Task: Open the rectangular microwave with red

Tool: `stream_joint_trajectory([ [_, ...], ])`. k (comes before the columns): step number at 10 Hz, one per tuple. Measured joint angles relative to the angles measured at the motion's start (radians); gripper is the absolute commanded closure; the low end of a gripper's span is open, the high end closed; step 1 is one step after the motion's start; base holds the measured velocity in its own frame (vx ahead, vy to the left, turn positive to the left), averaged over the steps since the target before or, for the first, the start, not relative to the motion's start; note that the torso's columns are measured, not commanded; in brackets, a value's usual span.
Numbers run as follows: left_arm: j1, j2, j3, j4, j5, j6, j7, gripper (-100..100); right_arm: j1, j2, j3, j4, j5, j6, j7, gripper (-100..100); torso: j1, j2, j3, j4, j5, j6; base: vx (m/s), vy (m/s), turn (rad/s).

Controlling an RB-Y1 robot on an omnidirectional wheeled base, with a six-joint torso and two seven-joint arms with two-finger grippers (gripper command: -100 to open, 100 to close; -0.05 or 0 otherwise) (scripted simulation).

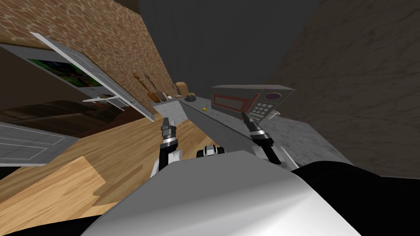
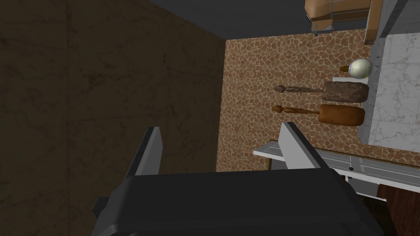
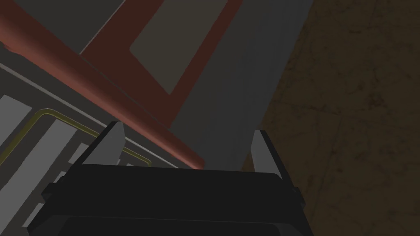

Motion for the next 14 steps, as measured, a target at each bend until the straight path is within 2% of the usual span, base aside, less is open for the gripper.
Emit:
stream_joint_trajectory([
  [6,0.0,0.0,0.0,0.0,0.0,0.0,0.0,0,0.067,-0.114,-0.126,-0.012,0.121,0.031,0.097,-100,0.0,0.0,0.0,0.0,0.0,0.0,0.045,0.044,-0.079],
  [14,0.0,0.0,0.0,0.0,0.0,0.0,0.0,0,0.152,-0.267,-0.274,-0.033,0.268,0.073,0.215,-100,0.0,0.0,0.0,0.0,0.0,0.0,0.036,0.042,-0.07],
])
